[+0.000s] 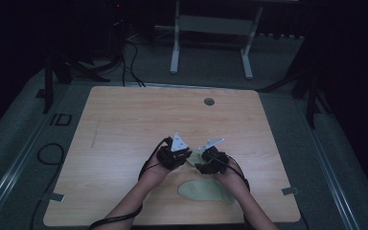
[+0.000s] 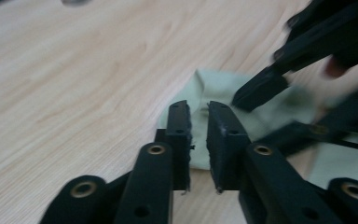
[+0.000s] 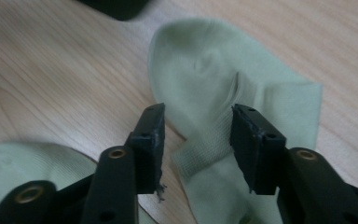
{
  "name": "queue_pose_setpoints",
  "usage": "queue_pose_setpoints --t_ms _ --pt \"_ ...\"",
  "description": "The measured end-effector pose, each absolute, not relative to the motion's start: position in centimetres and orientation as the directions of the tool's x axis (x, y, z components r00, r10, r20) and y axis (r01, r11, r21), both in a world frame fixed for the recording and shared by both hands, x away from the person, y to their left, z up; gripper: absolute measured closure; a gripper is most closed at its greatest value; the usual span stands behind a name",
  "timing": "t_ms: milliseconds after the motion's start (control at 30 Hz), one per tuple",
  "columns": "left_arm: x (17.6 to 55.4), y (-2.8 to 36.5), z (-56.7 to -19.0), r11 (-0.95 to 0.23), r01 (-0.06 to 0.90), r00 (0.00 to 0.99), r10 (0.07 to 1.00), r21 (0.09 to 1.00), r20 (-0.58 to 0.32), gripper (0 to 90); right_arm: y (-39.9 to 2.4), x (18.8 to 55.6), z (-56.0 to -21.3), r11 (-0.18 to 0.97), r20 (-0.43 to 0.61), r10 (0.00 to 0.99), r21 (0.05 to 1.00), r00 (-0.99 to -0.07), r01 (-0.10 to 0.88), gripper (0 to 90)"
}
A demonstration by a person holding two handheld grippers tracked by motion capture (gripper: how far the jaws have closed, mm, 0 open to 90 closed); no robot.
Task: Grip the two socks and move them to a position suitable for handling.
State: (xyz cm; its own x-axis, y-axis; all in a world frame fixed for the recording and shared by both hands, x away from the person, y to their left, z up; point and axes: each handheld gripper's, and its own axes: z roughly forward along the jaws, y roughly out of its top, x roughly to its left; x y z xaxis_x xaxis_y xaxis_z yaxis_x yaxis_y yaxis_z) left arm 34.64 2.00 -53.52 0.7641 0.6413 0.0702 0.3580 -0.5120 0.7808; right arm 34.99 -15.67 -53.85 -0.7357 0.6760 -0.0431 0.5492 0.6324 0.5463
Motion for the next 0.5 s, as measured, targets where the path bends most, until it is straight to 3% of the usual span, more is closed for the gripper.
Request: queue_pose_setpoints --t_ms 133,233,367,500 --pt "35.3 0.8 -55.4 -0.610 0.371 0.789 0.605 0.700 0.109 82.8 -15.7 34.8 -54.6 0.657 -0.070 0.668 0.524 -0.741 0.542 54.8" --pt "35.4 0.8 -56.2 -0.621 0.382 0.791 0.603 0.684 0.106 82.9 -15.9 34.8 -54.5 0.657 -0.083 0.672 0.525 -0.736 0.541 63.4" --pt "35.4 0.9 -56.2 -0.608 0.392 0.786 0.611 0.691 0.092 82.9 -16.2 34.9 -54.2 0.649 -0.084 0.681 0.530 -0.727 0.546 82.9" --pt "35.3 1.0 -56.3 -0.604 0.395 0.782 0.616 0.692 0.091 83.0 -16.8 34.8 -53.3 0.631 -0.089 0.692 0.557 -0.716 0.540 85.4"
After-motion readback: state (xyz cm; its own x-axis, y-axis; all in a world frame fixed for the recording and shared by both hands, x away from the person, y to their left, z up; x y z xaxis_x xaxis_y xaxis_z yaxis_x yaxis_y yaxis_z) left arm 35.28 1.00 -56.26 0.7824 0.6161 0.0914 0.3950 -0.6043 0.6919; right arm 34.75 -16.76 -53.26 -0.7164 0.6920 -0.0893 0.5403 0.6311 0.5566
